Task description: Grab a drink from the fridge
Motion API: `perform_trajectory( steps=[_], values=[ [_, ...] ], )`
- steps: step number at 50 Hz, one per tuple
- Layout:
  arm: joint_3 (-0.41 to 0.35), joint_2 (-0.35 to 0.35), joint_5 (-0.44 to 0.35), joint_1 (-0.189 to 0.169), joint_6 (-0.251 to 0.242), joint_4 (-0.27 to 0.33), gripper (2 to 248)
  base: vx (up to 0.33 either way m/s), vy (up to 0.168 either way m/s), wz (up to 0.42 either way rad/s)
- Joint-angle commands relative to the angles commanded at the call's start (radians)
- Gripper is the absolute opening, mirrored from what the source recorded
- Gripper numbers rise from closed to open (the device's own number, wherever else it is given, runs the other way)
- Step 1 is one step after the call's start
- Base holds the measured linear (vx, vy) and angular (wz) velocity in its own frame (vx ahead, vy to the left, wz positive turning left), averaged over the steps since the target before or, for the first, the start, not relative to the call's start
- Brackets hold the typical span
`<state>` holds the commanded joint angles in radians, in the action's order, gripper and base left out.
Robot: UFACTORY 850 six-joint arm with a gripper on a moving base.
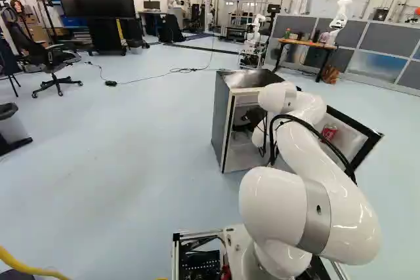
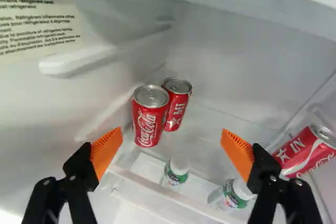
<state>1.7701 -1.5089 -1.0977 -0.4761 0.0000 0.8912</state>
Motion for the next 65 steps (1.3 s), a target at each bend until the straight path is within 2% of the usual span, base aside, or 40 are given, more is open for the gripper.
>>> perform_trajectory(
  steps=[65],
  values=[
    [0.144,-0.078,0.000,0.022,0.000,0.000,247,0.000,0.000,0.000]
  ],
)
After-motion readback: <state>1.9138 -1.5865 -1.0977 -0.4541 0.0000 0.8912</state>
